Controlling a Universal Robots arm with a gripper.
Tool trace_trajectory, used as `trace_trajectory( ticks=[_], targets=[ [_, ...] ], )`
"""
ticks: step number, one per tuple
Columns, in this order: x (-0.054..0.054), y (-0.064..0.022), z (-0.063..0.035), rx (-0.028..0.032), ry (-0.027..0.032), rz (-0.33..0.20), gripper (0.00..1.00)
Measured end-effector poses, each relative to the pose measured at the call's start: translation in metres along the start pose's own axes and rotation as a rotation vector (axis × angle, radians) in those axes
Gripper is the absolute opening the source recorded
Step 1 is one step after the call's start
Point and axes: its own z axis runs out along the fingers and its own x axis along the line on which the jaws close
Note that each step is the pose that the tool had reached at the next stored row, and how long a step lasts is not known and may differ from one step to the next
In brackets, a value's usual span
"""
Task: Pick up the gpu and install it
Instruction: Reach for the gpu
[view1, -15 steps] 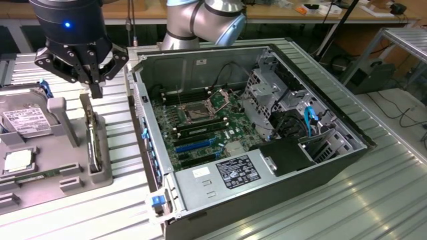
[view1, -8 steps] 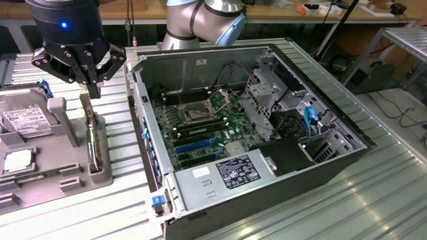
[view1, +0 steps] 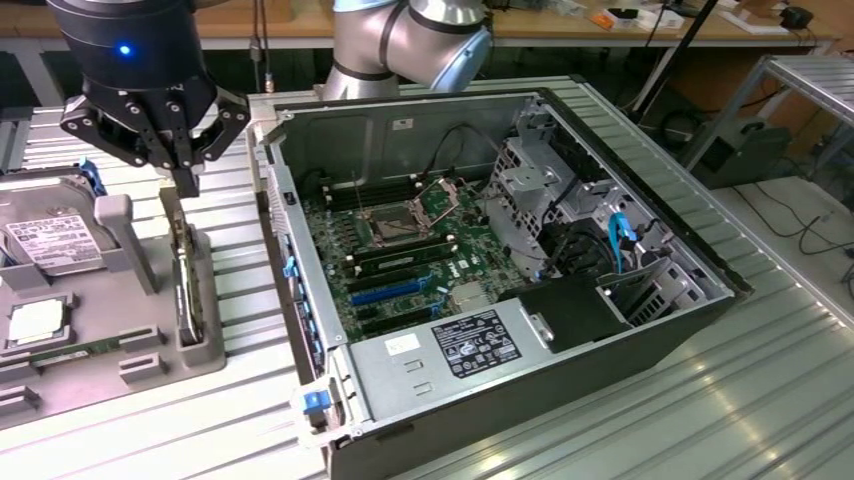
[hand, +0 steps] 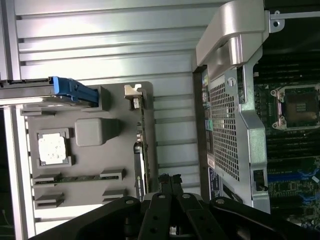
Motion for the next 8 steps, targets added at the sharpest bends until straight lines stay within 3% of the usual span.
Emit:
trace_trajectory(
  ticks=[8],
  targets=[
    [0.024, 0.0013, 0.0002, -0.0001, 0.0000, 0.000, 0.11]
  ],
)
